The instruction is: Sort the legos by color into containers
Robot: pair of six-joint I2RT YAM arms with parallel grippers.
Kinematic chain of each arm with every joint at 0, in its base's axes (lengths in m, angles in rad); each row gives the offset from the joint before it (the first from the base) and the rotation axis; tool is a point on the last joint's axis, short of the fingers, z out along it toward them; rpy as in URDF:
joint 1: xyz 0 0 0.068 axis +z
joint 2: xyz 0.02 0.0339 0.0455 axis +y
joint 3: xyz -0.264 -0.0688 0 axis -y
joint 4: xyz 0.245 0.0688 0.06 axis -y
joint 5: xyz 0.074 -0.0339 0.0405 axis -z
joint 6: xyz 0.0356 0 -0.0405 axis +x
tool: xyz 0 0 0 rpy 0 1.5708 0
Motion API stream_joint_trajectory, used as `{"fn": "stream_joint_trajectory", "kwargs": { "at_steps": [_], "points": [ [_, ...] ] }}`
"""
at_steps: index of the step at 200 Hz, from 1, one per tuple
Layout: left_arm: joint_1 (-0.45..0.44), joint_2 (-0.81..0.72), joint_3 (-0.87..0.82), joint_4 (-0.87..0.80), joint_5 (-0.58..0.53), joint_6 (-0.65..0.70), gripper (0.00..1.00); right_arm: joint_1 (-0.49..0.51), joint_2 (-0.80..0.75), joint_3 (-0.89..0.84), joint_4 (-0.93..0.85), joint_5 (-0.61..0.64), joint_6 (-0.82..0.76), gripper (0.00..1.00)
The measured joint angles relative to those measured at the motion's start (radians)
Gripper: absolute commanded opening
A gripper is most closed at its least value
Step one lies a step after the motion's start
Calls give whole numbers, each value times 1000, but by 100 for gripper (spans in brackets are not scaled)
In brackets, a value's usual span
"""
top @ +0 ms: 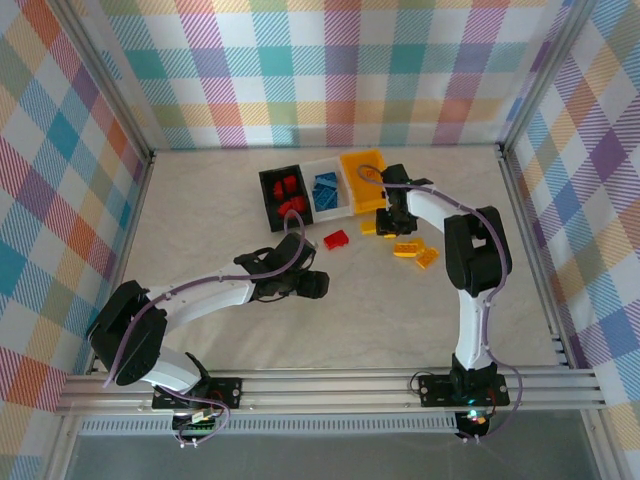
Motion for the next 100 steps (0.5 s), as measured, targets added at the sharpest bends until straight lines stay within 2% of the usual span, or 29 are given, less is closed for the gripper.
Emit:
{"fn": "stream_joint_trajectory", "kwargs": {
  "at_steps": [16,71,100],
  "points": [
    [0,0,0,0,-1,0,71,0,-3,0,1,4,-2,27],
    [0,0,0,1,0,0,71,0,-108,-29,-5,-4,3,28],
    [0,0,-2,1,0,0,71,0,-124,99,-27,-16,3,28]
  ]
}}
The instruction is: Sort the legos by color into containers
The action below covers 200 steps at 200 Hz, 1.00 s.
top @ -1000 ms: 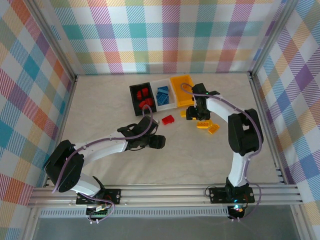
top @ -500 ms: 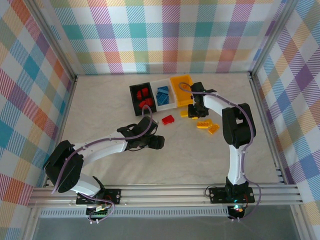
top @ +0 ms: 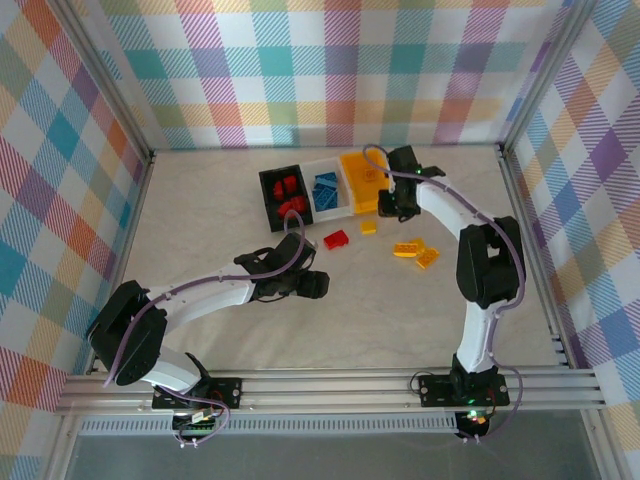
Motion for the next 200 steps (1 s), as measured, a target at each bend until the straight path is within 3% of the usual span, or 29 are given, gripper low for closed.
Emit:
{"fn": "stream_joint_trajectory", "kwargs": {
  "at_steps": [59,108,141,189,200],
  "points": [
    [0,-35,-21,-19,-8,-3,71,0,229,410,-4,-10,-25,30],
    [0,-62,-32,-30,-16,-7,72,0,396,528,-50,-18,-33,39],
    [0,-67,-41,-30,-19,-19,72,0,343,473,-48,-33,-32,46],
    [0,-68,-41,-26,-12,-37,71,0,98,295,-39,-42,-28,49],
    [0,-68,-41,-26,-11,-38,71,0,33,240,-29,-45,-20,55]
  ]
}}
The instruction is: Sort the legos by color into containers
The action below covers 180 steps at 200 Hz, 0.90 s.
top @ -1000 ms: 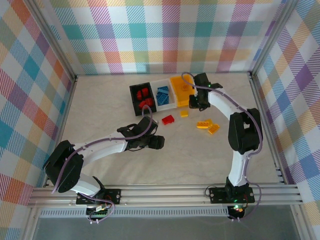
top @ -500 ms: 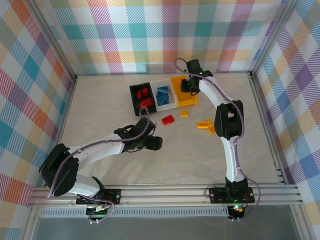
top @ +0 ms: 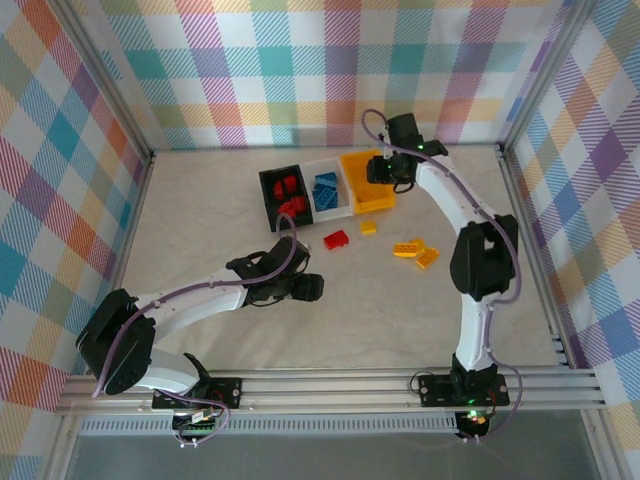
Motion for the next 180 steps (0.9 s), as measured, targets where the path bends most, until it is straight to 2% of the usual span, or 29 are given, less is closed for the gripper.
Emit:
{"fn": "stream_joint_trajectory", "kwargs": {
  "at_steps": [18,42,54,91,134,180],
  "points": [
    [0,-2,-1,0,0,-4,72,0,-139,-151,6,1,36,62],
    [0,-9,-10,5,2,-7,72,0,-317,-408,-8,8,65,81],
    [0,-9,-14,12,8,-7,72,0,-373,-519,-29,16,71,85],
    [-1,15,-15,54,35,-11,72,-13,-391,-673,-72,45,73,86],
    [-14,23,-19,84,41,-18,72,-58,-332,-693,-12,46,66,85],
    [-14,23,-26,85,37,-18,71,-58,-225,-691,40,31,66,80]
  ]
}}
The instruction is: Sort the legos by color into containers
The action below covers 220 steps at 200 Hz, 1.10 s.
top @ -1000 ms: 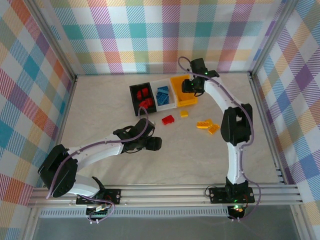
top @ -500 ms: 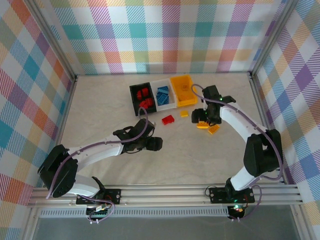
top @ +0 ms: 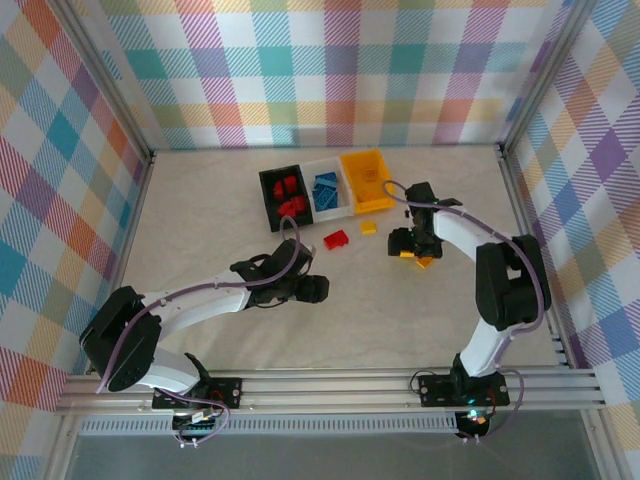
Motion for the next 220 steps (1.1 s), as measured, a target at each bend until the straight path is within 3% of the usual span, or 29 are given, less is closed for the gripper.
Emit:
{"fn": "stream_joint_trajectory", "kwargs": {
  "at_steps": [83,117,176,220],
  "points": [
    [0,0,0,-3,-4,0,72,37,103,94,45,16,4,71],
    [0,0,-2,-8,-8,1,72,53,119,113,51,32,8,60],
    [0,0,-6,-8,-9,1,72,67,143,139,62,15,3,73],
    [0,-12,-23,-10,-16,1,72,76,201,161,69,-36,2,72]
  ]
}}
